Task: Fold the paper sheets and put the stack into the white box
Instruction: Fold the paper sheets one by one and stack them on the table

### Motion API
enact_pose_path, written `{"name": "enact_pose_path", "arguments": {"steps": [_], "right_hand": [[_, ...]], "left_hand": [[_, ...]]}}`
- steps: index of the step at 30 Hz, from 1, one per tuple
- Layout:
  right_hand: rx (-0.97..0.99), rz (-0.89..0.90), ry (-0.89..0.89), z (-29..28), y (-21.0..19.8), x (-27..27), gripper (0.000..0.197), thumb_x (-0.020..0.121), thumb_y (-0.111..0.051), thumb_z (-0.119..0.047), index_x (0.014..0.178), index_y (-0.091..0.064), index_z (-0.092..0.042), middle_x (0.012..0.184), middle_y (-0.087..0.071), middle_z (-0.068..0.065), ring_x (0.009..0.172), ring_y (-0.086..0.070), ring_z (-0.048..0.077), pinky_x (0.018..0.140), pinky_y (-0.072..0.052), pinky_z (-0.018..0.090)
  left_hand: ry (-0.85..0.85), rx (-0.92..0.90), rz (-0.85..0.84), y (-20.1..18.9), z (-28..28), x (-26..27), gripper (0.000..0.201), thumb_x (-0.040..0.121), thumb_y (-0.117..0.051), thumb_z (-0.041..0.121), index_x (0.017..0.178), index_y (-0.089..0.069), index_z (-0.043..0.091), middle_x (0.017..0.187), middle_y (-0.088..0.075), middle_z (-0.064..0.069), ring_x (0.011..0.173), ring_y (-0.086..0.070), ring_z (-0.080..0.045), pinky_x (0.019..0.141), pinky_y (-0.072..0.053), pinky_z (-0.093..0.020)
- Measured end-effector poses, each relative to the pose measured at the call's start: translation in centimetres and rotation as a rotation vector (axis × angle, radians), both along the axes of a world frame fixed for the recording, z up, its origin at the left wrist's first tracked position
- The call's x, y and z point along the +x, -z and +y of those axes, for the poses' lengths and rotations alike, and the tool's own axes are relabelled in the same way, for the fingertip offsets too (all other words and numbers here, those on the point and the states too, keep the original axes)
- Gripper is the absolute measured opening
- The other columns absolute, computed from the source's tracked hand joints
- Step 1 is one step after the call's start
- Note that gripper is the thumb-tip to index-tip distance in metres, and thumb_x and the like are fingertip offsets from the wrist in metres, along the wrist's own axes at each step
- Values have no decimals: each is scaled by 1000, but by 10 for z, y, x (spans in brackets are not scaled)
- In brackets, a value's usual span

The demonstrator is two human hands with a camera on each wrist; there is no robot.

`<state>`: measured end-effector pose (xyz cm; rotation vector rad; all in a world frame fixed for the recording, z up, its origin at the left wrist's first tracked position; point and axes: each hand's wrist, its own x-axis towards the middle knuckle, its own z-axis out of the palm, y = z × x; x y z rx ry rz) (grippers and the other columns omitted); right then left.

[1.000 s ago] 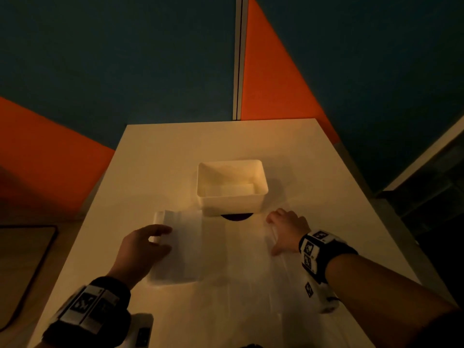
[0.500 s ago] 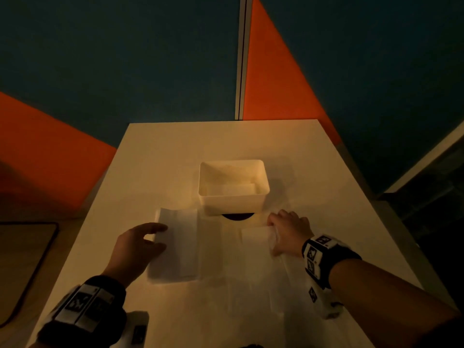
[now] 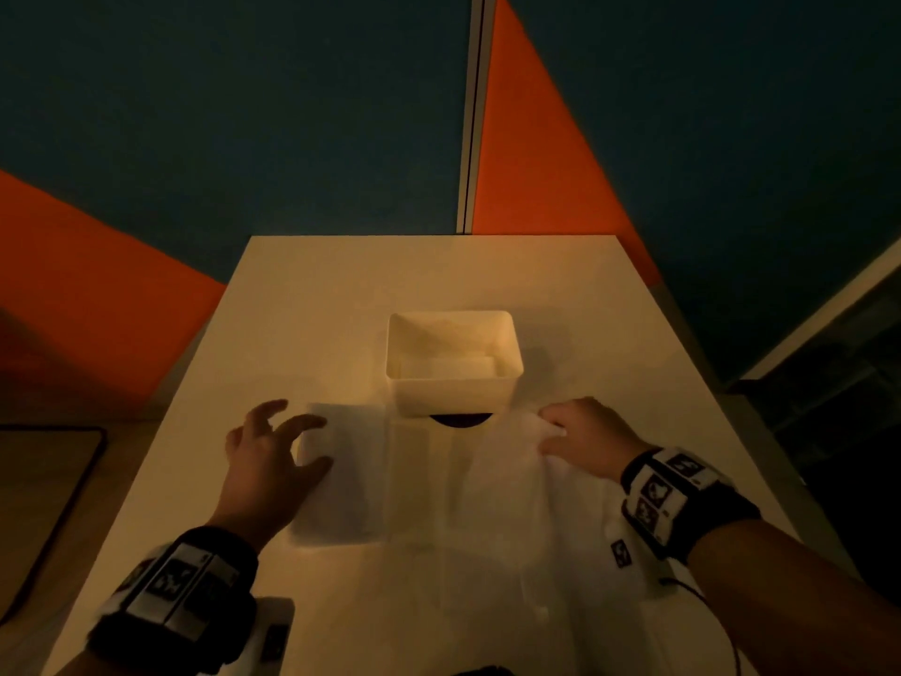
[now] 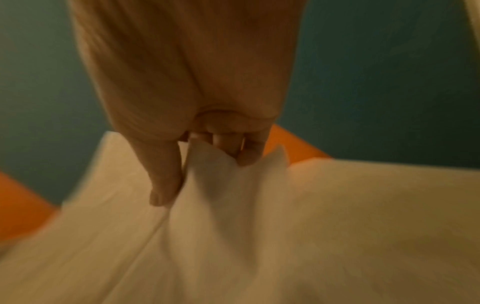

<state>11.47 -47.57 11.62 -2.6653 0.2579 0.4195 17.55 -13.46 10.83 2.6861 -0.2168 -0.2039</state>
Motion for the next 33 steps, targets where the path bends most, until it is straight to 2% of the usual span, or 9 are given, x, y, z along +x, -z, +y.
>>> {"name": "enact_pose_path", "arguments": {"steps": [3,6,11,15,18,21,25,30,33], "right_hand": [[86,-105,92,-5,-25,1,16,83,-66,-28,72,-63,-17,82,-67,6,79,-63,23,75,-52,39],[268,-240,194,-5,-46,1,15,84,-68,-18,88,-69,-3,88,-70,13,83,-66,26,77,-53,43],[787,-382,417,9,-66,-10,13,86,-63,-4,97,-67,-8,88,-69,0,68,-66,4,57,-53,15],[984,-427,488,22,-64,-17,13,86,-62,-3,96,-68,-9,87,-71,4,72,-68,10,61,-55,21],[1054,-438,503,31,-61,-21,12,86,-62,-3,93,-69,-10,86,-73,4,75,-68,13,63,-56,25],[1124,-443,494,35,-62,-23,14,86,-59,-1,93,-68,-11,83,-74,0,74,-69,12,63,-57,25],[1189,-433,436,29,-73,-24,25,85,-55,5,104,-66,-8,96,-73,6,85,-69,16,78,-56,31],[1189,-474,414,17,-88,-20,26,84,-55,5,99,-67,-11,88,-74,0,81,-69,12,71,-58,29],[1171,-477,407,11,-94,-18,26,82,-57,6,96,-68,-13,81,-74,-4,75,-69,9,62,-57,24]], "left_hand": [[114,-96,-77,-7,-16,2,33,77,-73,31,109,-65,30,128,-54,-6,118,-47,-32,100,-35,-45],[166,-236,-31,-18,-40,-1,29,80,-71,34,107,-64,32,113,-54,10,104,-52,-14,87,-40,-31],[87,-656,390,-34,-79,-7,27,80,-67,43,106,-64,34,111,-61,14,105,-56,-10,83,-44,-28],[143,-909,601,-45,-100,-11,52,66,-64,55,112,-65,30,108,-69,9,107,-60,-18,90,-46,-37],[148,-1063,653,-51,-113,-16,32,84,-64,32,115,-64,21,111,-70,2,102,-65,-20,88,-52,-37],[119,-1212,645,-55,-122,-20,27,86,-60,15,112,-65,10,105,-71,-7,91,-68,-22,75,-57,-33],[83,-1332,591,-63,-125,-18,25,83,-59,11,105,-64,0,94,-71,-11,79,-67,-21,66,-57,-30],[175,-1281,599,-74,-119,-6,24,84,-56,10,106,-67,9,106,-68,-9,95,-64,-24,85,-53,-41],[305,-1251,672,-77,-107,3,28,75,-64,0,93,-76,17,99,-73,-3,88,-69,-20,78,-58,-34]]}}
